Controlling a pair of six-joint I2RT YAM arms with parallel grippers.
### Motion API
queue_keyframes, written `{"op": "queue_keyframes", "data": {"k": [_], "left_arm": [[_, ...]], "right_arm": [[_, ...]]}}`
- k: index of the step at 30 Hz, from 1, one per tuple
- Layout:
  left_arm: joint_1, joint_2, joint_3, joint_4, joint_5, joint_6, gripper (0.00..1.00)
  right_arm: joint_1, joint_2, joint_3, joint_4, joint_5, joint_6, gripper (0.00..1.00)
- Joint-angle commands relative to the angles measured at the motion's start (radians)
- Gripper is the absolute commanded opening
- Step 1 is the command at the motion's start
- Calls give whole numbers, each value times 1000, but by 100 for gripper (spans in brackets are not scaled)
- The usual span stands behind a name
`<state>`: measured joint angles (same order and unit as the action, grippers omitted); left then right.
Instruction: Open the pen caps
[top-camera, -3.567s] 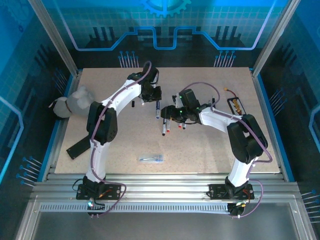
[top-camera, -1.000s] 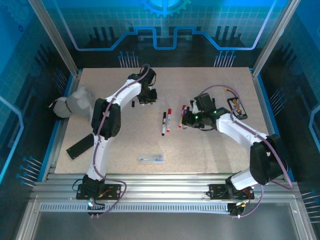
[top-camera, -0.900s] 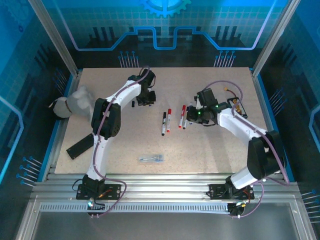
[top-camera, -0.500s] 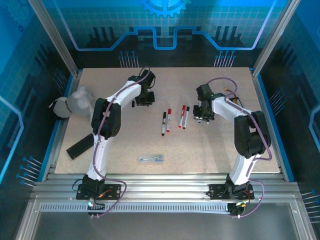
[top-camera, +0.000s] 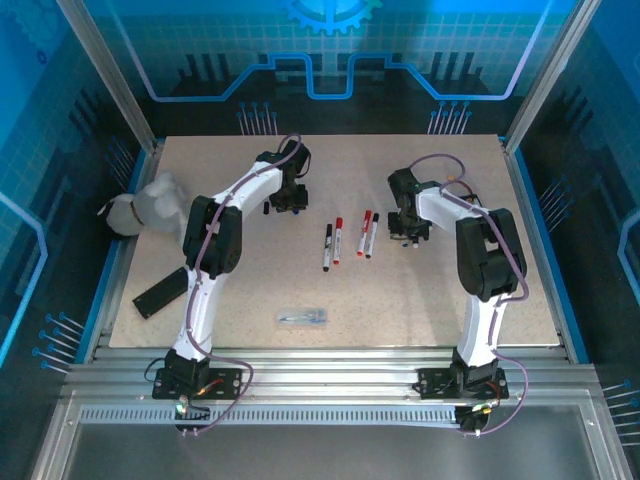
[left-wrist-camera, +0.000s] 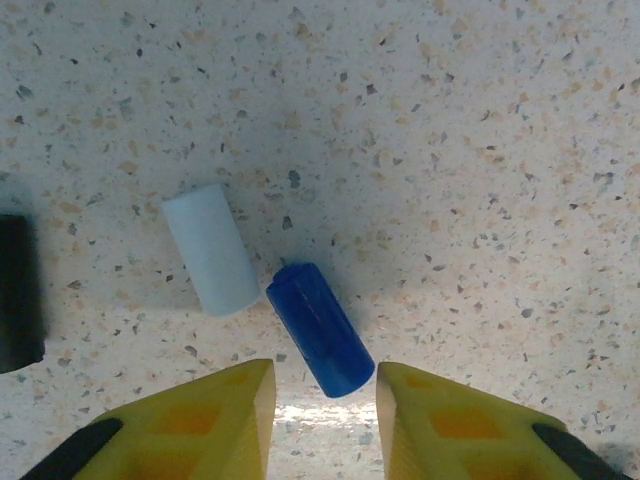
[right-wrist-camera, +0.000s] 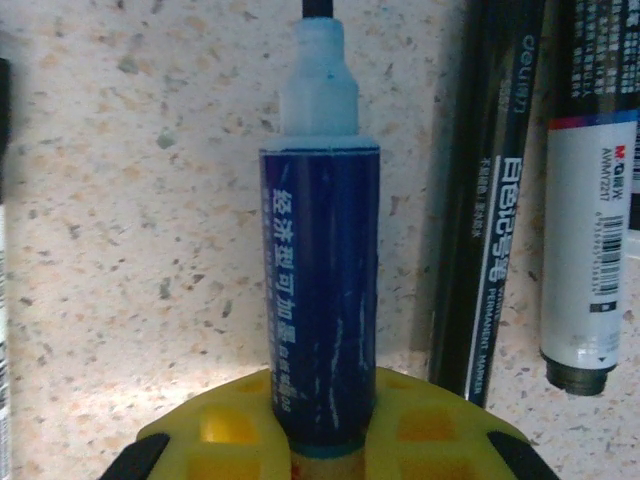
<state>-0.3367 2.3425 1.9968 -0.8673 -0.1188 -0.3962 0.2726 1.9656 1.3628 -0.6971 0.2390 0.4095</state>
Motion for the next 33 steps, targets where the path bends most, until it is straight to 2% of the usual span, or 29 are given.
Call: {"op": "queue_keyframes", "data": {"k": [1,8,17,24,33], "left_arm": [[1,-3,31,-32,-18,16,34],[-7,-30,32,-30,-6,18,35],[-22,-83,31,-28,-13,25,37],[-36,-104,23,-24,-11,25,37],[-73,-136,-23,0,8,10,38]], "right_arm": [[-13,34,39,-52,59,-7,3],[-13,40,31,-76,109,7,20],[-13,8,7,-74,129,21,35],[-12,-17,16,-91,134,21,35],[16,-179,-22,-51,57,34,35]]}}
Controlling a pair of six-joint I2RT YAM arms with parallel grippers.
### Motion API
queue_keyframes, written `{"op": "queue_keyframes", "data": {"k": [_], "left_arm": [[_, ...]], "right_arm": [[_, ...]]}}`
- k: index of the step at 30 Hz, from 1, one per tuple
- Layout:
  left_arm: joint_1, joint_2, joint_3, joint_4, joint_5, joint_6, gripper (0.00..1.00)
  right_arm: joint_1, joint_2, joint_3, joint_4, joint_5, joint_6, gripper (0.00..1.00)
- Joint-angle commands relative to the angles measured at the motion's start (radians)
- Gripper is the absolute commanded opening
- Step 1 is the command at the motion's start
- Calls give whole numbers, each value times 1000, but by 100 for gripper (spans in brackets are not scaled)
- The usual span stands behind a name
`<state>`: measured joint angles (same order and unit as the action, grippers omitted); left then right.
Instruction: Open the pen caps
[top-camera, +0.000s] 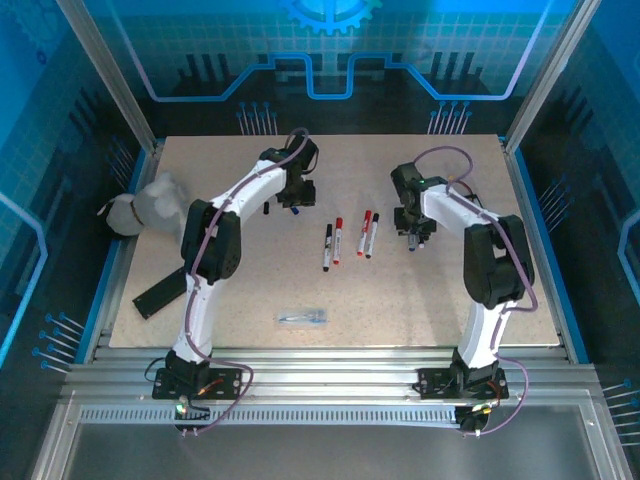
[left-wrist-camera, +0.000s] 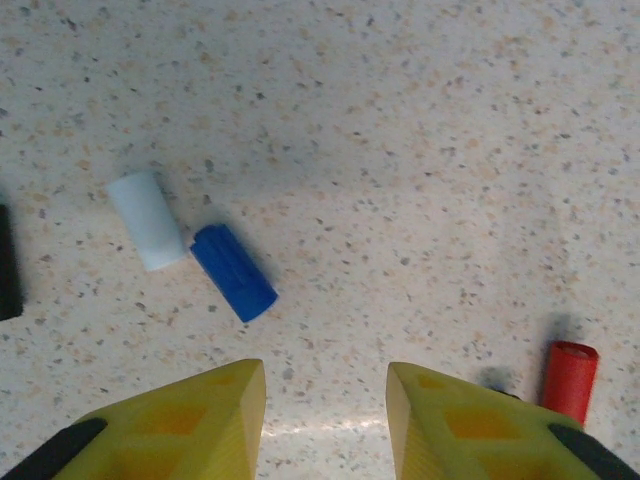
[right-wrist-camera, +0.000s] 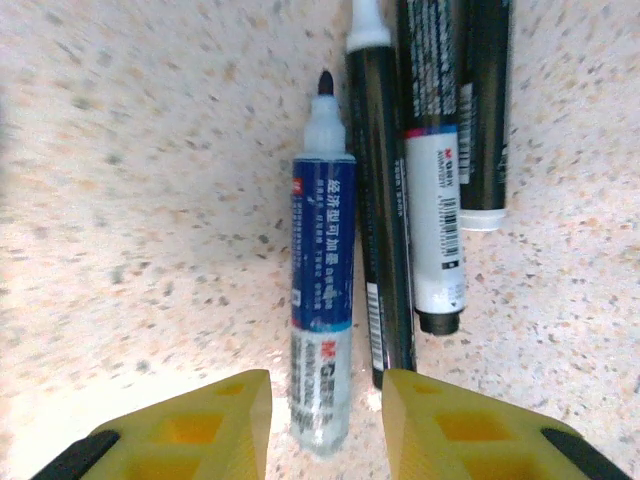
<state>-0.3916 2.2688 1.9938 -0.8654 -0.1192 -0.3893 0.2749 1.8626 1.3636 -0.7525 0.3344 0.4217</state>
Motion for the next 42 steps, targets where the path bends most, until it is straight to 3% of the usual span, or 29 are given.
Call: {"op": "queue_keyframes", "data": {"k": [1,7,10,16,42], "left_arm": [[-24,-64,-31,4,19,-3,38],[-58,-74,-83,29,25,-16,38],[-68,-79,-104,43,45,-25,39],[-93,-79,-118,59,61,-31,42],[-142,33,-58,34,87,-34,43]], "right_arm": [[17,-105,-44,28,-68,26,36],[48,-301,-246,269,-317,95,42],[83,-346,-294,320,-357,136,44],[152,-343,-304,341,-360,162,45],[163,-287,-277,356,-372,165,45]]}}
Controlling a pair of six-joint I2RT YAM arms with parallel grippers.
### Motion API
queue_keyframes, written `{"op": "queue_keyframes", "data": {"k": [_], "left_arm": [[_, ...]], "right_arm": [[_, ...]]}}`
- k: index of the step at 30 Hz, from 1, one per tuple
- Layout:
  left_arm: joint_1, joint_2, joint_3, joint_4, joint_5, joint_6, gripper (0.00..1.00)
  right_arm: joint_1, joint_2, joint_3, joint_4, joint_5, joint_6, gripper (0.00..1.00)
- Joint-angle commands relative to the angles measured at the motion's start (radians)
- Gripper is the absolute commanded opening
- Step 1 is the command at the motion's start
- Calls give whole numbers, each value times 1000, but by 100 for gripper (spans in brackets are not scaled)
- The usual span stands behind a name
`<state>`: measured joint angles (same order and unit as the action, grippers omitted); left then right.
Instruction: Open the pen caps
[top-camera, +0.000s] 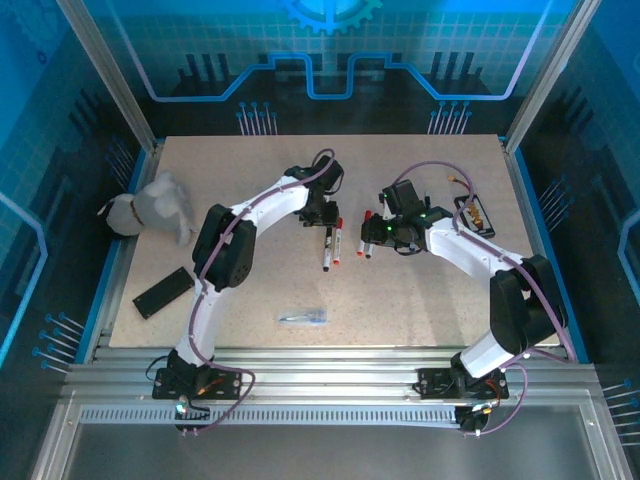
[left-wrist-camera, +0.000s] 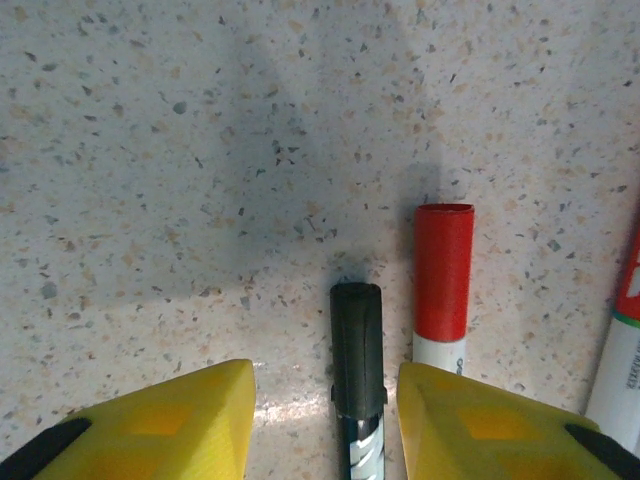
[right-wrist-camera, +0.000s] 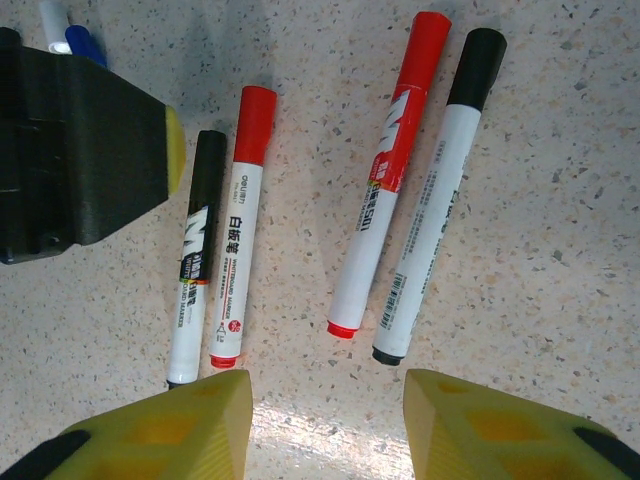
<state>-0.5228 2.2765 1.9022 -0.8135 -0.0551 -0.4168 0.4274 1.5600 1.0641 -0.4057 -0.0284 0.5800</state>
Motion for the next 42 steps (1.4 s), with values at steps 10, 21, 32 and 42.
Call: {"op": "queue_keyframes", "data": {"k": [10,21,32,42], "left_arm": [[-14,61,44,-18,24,-8,43],[-21,102,71,-41,-4,-5,41],[-22,141,63,-53,-35,-2,33],[-16,132,52,-62,-51,13,18]], "right_arm": [[11,25,19,17,-7,7,45],[10,44,27,24,-15,6,45],[7,73,38,32,-37,9,44],[10,111,59,44,-71,21,43]]}}
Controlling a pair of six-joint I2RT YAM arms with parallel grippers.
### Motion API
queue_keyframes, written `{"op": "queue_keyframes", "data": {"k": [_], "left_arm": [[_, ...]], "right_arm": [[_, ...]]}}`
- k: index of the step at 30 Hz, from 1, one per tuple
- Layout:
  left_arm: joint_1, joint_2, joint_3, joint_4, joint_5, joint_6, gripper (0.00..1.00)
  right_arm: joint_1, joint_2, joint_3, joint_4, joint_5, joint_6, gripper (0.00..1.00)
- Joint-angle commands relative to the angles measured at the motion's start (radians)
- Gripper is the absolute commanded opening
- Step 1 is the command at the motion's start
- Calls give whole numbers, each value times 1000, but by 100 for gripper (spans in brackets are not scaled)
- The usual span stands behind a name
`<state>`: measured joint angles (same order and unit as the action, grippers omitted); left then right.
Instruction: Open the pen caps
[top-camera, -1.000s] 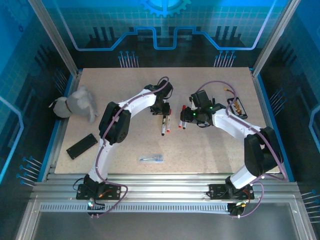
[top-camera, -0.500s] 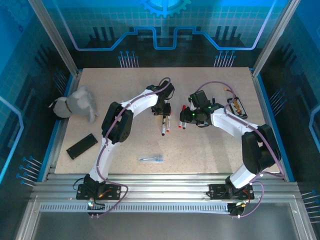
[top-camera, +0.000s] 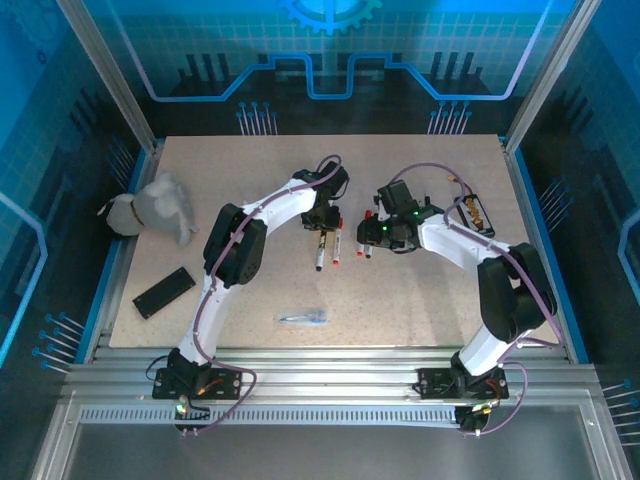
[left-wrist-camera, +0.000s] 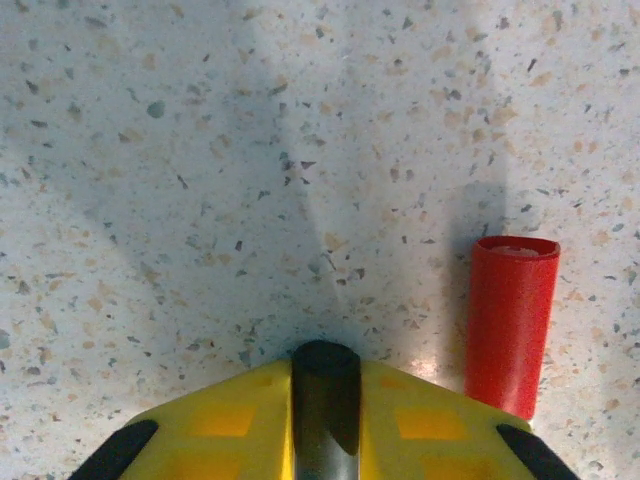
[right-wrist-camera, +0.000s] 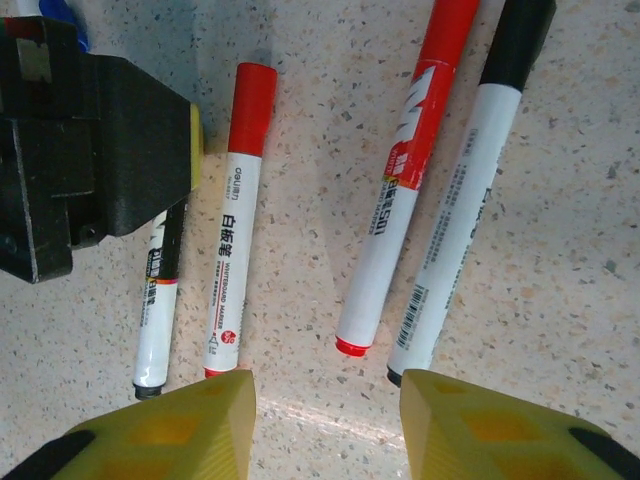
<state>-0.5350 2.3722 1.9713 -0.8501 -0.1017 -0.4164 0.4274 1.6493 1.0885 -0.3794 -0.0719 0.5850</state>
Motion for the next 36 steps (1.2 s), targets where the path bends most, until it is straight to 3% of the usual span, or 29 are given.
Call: {"op": "queue_keyframes", "data": {"k": [1,5,14,22,27,36], "left_arm": [[-1,34,-14,-27,-4,13,16],[19,19,-2,-33,8,17,0],[100,-144,-41,22,141,-12,0],[110,-223,-57,64,264,-56,0],[109,-243,-73,80,283,-70,0],[107,-282,-127,103,290,-81,0]], "right_arm": [[11,26,38,18,-32,19,43],[18,50,58,26,-53,26,43],[45,101,66,132,-187,88,43],[82,152,70,263,-301,149,54],[99,171,69,319,-328,177,60],[117,200,37,418,-346,233,56]]}}
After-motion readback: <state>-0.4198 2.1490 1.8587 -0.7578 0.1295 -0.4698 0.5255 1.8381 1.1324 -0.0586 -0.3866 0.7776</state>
